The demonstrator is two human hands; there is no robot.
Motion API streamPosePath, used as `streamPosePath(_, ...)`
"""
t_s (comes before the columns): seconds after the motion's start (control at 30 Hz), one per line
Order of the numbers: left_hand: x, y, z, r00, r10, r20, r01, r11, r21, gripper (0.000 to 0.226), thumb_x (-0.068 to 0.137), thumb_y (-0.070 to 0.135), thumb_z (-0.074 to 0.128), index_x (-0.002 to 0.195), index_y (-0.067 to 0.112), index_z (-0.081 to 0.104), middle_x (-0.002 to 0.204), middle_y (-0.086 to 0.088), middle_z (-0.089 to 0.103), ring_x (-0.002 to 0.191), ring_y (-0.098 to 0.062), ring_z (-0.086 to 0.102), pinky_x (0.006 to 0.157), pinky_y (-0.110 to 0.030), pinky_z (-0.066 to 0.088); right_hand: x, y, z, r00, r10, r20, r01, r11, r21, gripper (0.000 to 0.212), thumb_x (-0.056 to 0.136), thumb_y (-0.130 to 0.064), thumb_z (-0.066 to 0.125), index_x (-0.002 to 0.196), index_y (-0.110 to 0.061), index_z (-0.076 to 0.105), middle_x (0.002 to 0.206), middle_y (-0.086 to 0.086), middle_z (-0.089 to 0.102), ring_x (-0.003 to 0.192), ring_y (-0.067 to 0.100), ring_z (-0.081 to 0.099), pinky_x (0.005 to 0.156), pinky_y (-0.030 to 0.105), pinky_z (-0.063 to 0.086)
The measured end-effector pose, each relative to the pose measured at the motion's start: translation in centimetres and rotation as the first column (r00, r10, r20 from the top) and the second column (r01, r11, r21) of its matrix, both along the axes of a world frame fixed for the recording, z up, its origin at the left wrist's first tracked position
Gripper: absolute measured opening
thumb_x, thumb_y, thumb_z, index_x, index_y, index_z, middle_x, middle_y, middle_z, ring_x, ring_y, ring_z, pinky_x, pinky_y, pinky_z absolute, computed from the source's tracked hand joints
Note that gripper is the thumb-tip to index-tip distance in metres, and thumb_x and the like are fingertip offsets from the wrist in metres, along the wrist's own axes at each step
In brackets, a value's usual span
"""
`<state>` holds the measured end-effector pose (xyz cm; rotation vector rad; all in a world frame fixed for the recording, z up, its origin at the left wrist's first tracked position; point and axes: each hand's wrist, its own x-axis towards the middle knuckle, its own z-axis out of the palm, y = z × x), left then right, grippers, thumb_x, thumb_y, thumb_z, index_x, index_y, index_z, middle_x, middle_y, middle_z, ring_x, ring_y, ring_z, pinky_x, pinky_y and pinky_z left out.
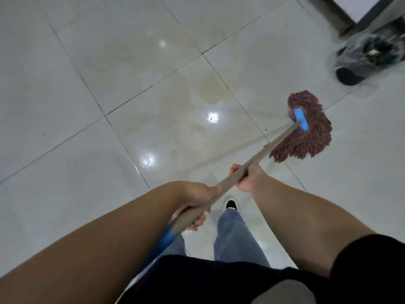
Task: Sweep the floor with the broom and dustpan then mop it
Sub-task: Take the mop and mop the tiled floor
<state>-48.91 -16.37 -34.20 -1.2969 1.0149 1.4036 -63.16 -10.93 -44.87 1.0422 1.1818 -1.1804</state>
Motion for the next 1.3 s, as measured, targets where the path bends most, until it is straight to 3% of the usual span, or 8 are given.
streamPosePath(0.07, 0.6, 1.0, -0.2, 0.998, 0.059, 0.004, -0.059, 0.996, -0.065, 0.056, 0.091, 0.062, 0.032, 0.082, 0.009, 0.047, 0.032, 0.0, 0.046, 0.026, -0.013, 0.044, 0.038, -0.015, 0.04, 0.2, 0.5, -0.7, 1.0, 0.005, -0.012, -0.005, 1.0, -0.009, 0.041, 0.1, -0.035, 0.031, 0.076, -0.004, 0.042, 0.037, 0.011, 0.049, 0.049, 0.019, 0.044, 0.036, 0.021, 0.048)
streamPosePath(0.2, 2.6, 2.1, -0.3, 0.985, 0.16, -0.061, -0.167, 0.976, -0.138, 0.054, 0.087, 0.062, 0.041, 0.077, 0.01, 0.05, 0.031, 0.004, 0.045, 0.025, -0.01, 0.039, 0.036, -0.011, 0.033, 1.7, 0.3, -1.5, 0.997, 0.048, -0.062, -0.045, 0.998, 0.053, 0.038, 0.099, -0.029, 0.027, 0.069, -0.008, 0.039, 0.059, 0.004, 0.041, 0.05, 0.015, 0.039, 0.035, 0.012, 0.041)
streamPosePath(0.4, 10.3, 3.0, -0.1, 0.971, 0.237, -0.016, -0.238, 0.965, -0.114, 0.052, 0.091, 0.059, 0.039, 0.072, 0.011, 0.046, 0.029, 0.002, 0.039, 0.022, -0.012, 0.032, 0.036, -0.009, 0.03, 8.9, -0.2, -0.7, 0.963, 0.266, -0.03, -0.265, 0.963, 0.052, 0.038, 0.098, -0.038, 0.022, 0.073, -0.011, 0.034, 0.041, 0.003, 0.037, 0.03, 0.013, 0.035, 0.038, 0.009, 0.034)
streamPosePath(0.57, 22.6, 5.7, 0.8, 0.979, 0.197, 0.058, -0.181, 0.96, -0.212, 0.064, 0.084, 0.068, 0.04, 0.061, 0.01, 0.052, 0.029, 0.0, 0.043, 0.022, -0.014, 0.039, 0.035, -0.01, 0.033, 21.3, 0.3, -0.1, 0.923, 0.385, -0.008, -0.383, 0.922, 0.058, 0.029, 0.099, -0.04, 0.02, 0.102, -0.014, 0.033, 0.059, 0.002, 0.033, 0.022, 0.011, 0.033, 0.035, 0.008, 0.035)
streamPosePath(0.8, 43.9, 4.9, 4.4, 0.94, 0.332, 0.075, -0.303, 0.918, -0.256, 0.056, 0.087, 0.065, 0.038, 0.074, 0.011, 0.047, 0.033, 0.002, 0.038, 0.028, -0.013, 0.032, 0.037, -0.012, 0.03, 43.1, -1.7, 1.7, 0.876, 0.481, 0.036, -0.48, 0.877, -0.031, 0.035, 0.099, -0.045, 0.025, 0.106, -0.012, 0.035, 0.06, 0.007, 0.042, 0.045, 0.015, 0.037, 0.046, 0.024, 0.036)
streamPosePath(1.0, 58.9, 5.5, 8.6, 0.888, 0.435, 0.148, -0.393, 0.886, -0.248, 0.056, 0.087, 0.067, 0.035, 0.075, 0.012, 0.044, 0.034, 0.004, 0.037, 0.03, -0.013, 0.032, 0.038, -0.013, 0.031, 58.9, -2.5, 4.9, 0.785, 0.609, 0.112, -0.607, 0.793, -0.058, 0.042, 0.097, -0.051, 0.03, 0.105, -0.01, 0.037, 0.061, 0.011, 0.051, 0.045, 0.017, 0.046, 0.043, 0.027, 0.04)
streamPosePath(1.13, 61.9, 5.9, 8.8, 0.858, 0.483, 0.174, -0.439, 0.866, -0.239, 0.057, 0.089, 0.066, 0.033, 0.076, 0.012, 0.044, 0.042, 0.001, 0.038, 0.032, -0.013, 0.033, 0.039, -0.014, 0.031, 62.4, -2.8, 5.1, 0.718, 0.689, 0.103, -0.69, 0.723, -0.026, 0.04, 0.099, -0.049, 0.028, 0.106, -0.011, 0.038, 0.063, 0.01, 0.054, 0.049, 0.018, 0.049, 0.044, 0.028, 0.039)
streamPosePath(1.3, 59.4, 6.3, 5.9, 0.837, 0.528, 0.144, -0.499, 0.844, -0.196, 0.061, 0.082, 0.07, 0.035, 0.077, 0.01, 0.045, 0.033, 0.002, 0.04, 0.026, -0.013, 0.034, 0.039, -0.012, 0.032, 59.8, -3.8, 4.0, 0.738, 0.669, 0.088, -0.674, 0.736, 0.064, 0.03, 0.098, -0.038, 0.034, 0.097, -0.008, 0.04, 0.066, 0.011, 0.05, 0.051, 0.018, 0.045, 0.046, 0.028, 0.042)
